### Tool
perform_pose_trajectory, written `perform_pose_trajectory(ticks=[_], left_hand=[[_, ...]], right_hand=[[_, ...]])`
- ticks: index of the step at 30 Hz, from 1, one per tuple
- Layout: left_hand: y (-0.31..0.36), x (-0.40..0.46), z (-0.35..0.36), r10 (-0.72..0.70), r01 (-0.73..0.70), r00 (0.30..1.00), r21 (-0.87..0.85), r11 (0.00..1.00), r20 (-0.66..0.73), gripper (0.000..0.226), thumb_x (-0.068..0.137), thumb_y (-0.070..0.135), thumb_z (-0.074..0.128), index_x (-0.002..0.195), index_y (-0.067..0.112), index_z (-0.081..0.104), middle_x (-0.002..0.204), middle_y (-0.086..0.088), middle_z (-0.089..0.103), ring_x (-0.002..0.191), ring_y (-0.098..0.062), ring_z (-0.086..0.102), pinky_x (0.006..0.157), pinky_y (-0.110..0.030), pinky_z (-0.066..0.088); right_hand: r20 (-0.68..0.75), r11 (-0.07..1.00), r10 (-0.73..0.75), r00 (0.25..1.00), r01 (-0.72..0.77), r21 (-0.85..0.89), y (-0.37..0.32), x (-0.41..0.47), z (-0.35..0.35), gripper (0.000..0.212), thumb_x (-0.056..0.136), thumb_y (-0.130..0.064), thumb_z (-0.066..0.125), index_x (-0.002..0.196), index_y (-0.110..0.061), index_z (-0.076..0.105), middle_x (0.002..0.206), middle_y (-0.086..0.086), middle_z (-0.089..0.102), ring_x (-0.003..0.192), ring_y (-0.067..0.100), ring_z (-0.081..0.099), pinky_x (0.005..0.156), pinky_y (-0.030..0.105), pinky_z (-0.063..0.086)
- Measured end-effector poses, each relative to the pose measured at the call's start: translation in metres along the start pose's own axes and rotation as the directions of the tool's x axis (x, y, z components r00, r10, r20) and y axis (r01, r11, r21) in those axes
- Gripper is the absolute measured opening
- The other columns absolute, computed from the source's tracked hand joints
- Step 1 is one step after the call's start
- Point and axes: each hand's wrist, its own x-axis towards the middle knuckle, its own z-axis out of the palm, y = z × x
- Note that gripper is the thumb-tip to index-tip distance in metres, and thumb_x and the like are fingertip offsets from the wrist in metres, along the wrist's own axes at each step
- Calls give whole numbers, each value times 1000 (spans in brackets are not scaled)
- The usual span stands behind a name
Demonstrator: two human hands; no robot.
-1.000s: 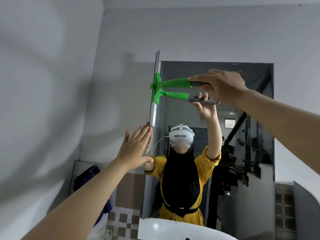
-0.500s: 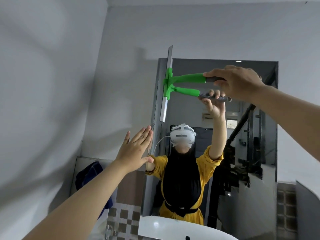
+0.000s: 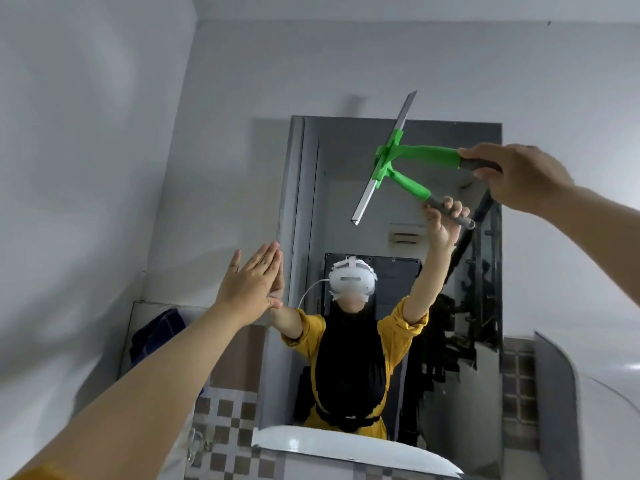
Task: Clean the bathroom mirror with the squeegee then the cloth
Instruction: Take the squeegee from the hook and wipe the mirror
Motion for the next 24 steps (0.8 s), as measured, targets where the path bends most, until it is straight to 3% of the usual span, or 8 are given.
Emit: perform_pose_trajectory(ticks=[2,5,7,10,13,15,20,24], left_hand=[[1,2,3,-15,14,1000,-5,1000,-14,87,85,36,59,145,10,2,154,-4,-5,128,-6,-36,94,-31,-39],[1,2,1,-12,11,1000,-53,999,-24,88,80,28,67,145,6,11,154,-9,7,134,-4,-29,98,-30,-36],[1,1,2,-8,10,1000,-80,997,23,90,83,34,62,146,10,2,155,-7,-3,141,-14,-13,106,-38,-23],[2,-1,2,-10,11,999,-8,1000,47,84,90,36,48,141,14,-16,152,-2,-18,141,-16,-13,110,-43,-11],[-1,-1,3,-1,5,999,-88,996,47,77,90,30,45,146,12,-4,156,-3,-9,143,-18,-6,112,-43,-7],[-3,0,6,9,-7,999,-55,998,32,72,93,27,35,144,12,-14,155,-2,-15,142,-16,-12,112,-40,-11],[-5,1,6,49,-44,998,-89,995,49,84,92,40,39,136,10,-25,148,-1,-25,142,-18,-14,113,-40,-7],[-9,0,6,66,-61,996,-84,995,55,87,89,46,45,145,9,-10,154,-4,-18,142,-17,-13,114,-40,-4]], right_hand=[[-18,998,62,998,-62,24,8,-10,-4,35,95,-24,49,126,-40,52,104,13,64,88,35,56,71,40,49],[-41,984,168,985,-164,71,15,-27,-6,33,95,-23,49,123,-38,54,103,12,64,87,36,56,70,39,47],[-58,968,234,970,-227,107,19,-37,-3,31,94,-23,50,120,-38,55,103,12,66,84,35,56,69,38,47],[-65,948,302,951,-292,123,16,-49,2,32,94,-22,49,123,-36,54,103,14,66,82,35,56,67,36,46],[-74,919,377,923,-363,153,-1,-59,13,35,93,-23,48,125,-36,51,105,14,66,87,37,58,68,38,47],[-86,890,437,895,-417,181,-15,-64,22,36,93,-23,46,127,-36,50,105,14,66,86,37,59,68,37,47],[-129,832,544,829,-512,214,-54,-75,45,37,95,-25,43,130,-35,47,101,11,66,85,32,59,65,32,41],[-144,813,570,809,-529,242,-75,-74,55,36,95,-25,42,131,-33,43,98,9,66,82,30,61,67,35,49]])
